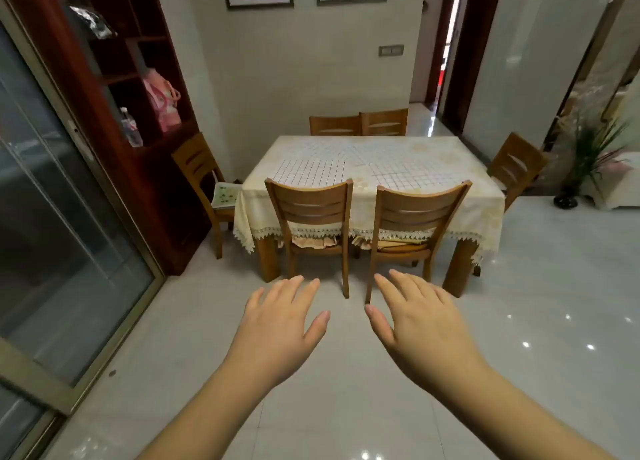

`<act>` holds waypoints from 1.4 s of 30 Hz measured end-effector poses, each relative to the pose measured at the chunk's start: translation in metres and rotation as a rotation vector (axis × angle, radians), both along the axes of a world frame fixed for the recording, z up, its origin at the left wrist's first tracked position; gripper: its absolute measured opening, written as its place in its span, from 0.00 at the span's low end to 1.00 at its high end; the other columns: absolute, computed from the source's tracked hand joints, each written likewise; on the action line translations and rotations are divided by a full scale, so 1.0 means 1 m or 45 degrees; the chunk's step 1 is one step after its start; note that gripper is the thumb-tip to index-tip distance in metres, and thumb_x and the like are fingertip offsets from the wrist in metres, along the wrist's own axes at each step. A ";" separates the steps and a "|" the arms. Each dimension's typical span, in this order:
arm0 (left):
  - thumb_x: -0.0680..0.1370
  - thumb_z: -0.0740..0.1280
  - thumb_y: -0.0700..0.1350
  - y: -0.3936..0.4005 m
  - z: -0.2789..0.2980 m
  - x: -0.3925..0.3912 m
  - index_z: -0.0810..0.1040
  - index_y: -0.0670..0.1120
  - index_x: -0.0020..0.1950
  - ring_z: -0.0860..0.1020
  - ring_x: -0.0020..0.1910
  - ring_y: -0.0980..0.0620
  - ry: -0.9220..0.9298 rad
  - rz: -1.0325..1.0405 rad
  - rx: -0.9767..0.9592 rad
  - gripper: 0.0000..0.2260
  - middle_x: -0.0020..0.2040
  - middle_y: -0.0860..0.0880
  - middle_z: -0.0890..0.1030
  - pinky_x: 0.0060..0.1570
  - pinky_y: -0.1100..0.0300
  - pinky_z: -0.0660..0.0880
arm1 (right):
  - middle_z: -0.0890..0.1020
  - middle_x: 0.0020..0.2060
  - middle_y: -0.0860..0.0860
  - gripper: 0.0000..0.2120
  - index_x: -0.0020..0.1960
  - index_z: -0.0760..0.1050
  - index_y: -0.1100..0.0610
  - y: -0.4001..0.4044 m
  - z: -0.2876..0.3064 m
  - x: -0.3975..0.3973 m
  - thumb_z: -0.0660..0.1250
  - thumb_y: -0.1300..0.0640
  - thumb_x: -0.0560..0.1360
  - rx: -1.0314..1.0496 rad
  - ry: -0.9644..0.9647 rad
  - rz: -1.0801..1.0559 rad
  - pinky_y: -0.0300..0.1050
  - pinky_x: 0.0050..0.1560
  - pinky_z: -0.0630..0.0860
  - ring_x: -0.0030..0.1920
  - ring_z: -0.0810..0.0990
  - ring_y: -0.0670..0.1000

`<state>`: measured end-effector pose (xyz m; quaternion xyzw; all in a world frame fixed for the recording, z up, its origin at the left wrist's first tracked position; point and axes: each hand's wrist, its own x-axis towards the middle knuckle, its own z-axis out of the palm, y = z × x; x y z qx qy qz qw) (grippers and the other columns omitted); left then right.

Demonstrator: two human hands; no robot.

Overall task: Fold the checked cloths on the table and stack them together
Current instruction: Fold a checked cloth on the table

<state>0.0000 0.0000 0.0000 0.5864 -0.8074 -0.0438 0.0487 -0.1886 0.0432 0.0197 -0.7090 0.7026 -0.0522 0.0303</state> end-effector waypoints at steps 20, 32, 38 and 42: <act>0.81 0.48 0.63 -0.190 -0.064 0.014 0.43 0.60 0.79 0.44 0.79 0.52 0.106 0.031 0.117 0.28 0.81 0.54 0.46 0.76 0.51 0.46 | 0.71 0.72 0.52 0.31 0.73 0.68 0.50 -0.208 -0.072 0.027 0.44 0.37 0.77 -0.028 0.015 0.039 0.50 0.71 0.55 0.73 0.66 0.56; 0.81 0.50 0.63 -0.342 -0.065 0.073 0.50 0.58 0.79 0.53 0.78 0.52 0.044 0.001 0.156 0.27 0.79 0.54 0.55 0.74 0.50 0.55 | 0.55 0.78 0.49 0.30 0.79 0.48 0.48 -0.349 -0.075 0.060 0.46 0.38 0.81 0.088 -0.057 0.055 0.48 0.75 0.51 0.78 0.52 0.53; 0.81 0.50 0.62 -0.402 -0.076 0.063 0.53 0.58 0.79 0.55 0.78 0.52 0.051 0.006 0.178 0.26 0.79 0.54 0.57 0.73 0.50 0.56 | 0.61 0.77 0.49 0.34 0.78 0.54 0.49 -0.415 -0.087 0.052 0.38 0.36 0.77 0.077 -0.031 0.064 0.49 0.74 0.56 0.76 0.58 0.52; 0.82 0.50 0.62 -0.455 -0.082 0.047 0.55 0.57 0.78 0.54 0.77 0.53 0.044 -0.023 0.163 0.26 0.78 0.54 0.58 0.73 0.51 0.56 | 0.70 0.72 0.52 0.38 0.75 0.65 0.52 -0.469 -0.097 0.035 0.38 0.35 0.74 0.029 -0.055 0.038 0.53 0.70 0.64 0.73 0.67 0.55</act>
